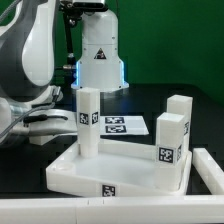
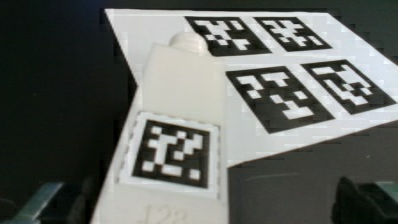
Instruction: Assemble desk
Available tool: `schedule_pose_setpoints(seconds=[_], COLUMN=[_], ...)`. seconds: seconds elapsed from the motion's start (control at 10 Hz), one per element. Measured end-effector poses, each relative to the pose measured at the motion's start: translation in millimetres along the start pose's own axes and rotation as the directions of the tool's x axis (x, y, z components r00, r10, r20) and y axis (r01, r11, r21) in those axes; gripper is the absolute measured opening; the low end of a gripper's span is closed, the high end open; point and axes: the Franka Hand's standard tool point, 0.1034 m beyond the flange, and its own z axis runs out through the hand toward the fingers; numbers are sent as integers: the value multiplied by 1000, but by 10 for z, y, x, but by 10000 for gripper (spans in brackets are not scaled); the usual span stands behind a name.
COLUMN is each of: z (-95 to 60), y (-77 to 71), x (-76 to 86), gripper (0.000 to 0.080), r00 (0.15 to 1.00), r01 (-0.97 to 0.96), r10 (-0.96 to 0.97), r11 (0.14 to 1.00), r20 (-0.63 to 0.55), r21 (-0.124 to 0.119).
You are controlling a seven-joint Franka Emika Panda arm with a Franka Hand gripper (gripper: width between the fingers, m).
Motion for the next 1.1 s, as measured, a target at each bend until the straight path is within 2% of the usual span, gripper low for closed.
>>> schedule_pose_setpoints(seconds=[0.1,0.2,0.3,0.4,0.5,0.6,0.8,0.9,1.0,1.1], z=[4,6,7,7,4,-68,-428,-715,-804,-710], y=[0,-1,-1,-1,-2,-29,-190,-314,-384,-328], x=[1,1,1,1,0,-34,-253,-302,-424,-420], gripper=[534,380,380,284,284,284,284,284,284,284], r00=[1000,1000,1000,1000,1000,999,994,978,960,954], r01=[0,1,1,2,4,44,110,165,173,161], r10=[0,-1,-1,-2,-4,-44,-111,-169,-182,-170], r11=[1000,1000,1000,1000,1000,999,994,985,983,985], r20=[1,1,1,2,1,-12,-25,-123,-213,-248], r21=[0,0,0,0,0,-4,-3,-42,-60,-58])
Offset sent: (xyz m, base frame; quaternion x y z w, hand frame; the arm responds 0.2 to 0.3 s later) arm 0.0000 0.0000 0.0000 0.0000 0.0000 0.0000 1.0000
